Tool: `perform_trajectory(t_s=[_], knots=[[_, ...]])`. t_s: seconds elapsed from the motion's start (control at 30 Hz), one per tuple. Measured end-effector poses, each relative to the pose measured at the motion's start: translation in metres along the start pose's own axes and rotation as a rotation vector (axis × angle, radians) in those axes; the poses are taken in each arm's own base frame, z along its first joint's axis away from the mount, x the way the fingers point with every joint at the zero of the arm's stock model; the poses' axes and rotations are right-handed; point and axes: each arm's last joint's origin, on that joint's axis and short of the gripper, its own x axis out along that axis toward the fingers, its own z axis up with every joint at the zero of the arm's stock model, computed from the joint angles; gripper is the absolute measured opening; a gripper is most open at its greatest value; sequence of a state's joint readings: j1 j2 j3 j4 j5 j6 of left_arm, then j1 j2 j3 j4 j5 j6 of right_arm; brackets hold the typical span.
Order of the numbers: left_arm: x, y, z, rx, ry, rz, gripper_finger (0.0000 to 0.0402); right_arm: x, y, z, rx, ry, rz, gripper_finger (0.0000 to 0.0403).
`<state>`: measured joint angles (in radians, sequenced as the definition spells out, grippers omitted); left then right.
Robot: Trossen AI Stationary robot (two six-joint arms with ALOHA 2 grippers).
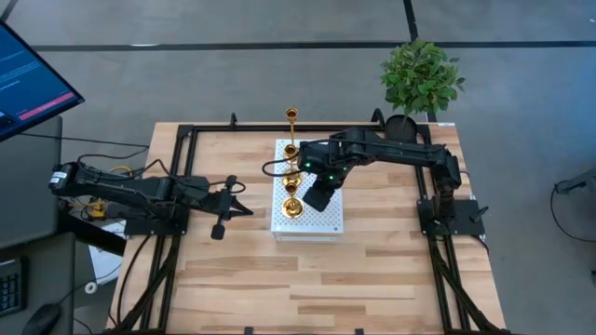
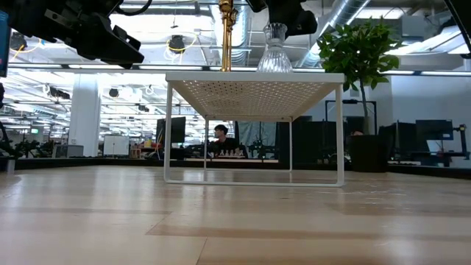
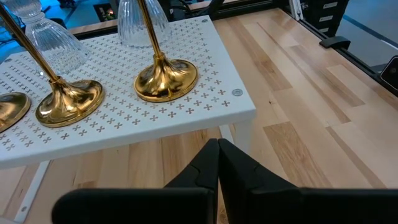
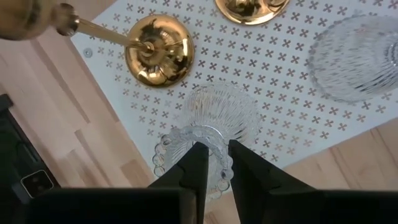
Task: Pick & Place candle stick holders
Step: Put the transparent candle holder on the shelf aligned with the other transparent candle holder
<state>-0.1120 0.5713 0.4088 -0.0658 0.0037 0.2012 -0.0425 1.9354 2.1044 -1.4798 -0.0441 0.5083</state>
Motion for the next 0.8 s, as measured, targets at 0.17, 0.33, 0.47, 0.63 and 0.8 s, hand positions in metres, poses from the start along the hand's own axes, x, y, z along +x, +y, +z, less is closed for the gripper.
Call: perform_trajectory(t_s=[0.17,0.33,0.47,0.63,0.8], knots=[[0.0000,0.0001,0.0001,0.000,0.000,0.000,0.0008,0.0000,0.0002,-0.0001,0.014,0.002,0.003,0.0052],[0.0000,0.0000,0.0000,0.000,0.000,0.000,0.0008,0.0001,0.0003,-0.0001,0.017,0.003,0.005,0.0052],[0.0000,0.0000,0.0000,0.000,0.000,0.000,0.0008,0.0000,0.0005,-0.0001,0.027,0.003,0.010,0.0053],[0.0000,0.0000,0.0001,0.000,0.000,0.000,0.0008,0.0000,0.0000,-0.0010,0.042,0.013,0.005,0.0053],[0.0000,0.0000,0.0001,0.000,0.000,0.000,0.0008,-0.0002,-0.0027,-0.0050,0.056,0.049,-0.031,0.0053]])
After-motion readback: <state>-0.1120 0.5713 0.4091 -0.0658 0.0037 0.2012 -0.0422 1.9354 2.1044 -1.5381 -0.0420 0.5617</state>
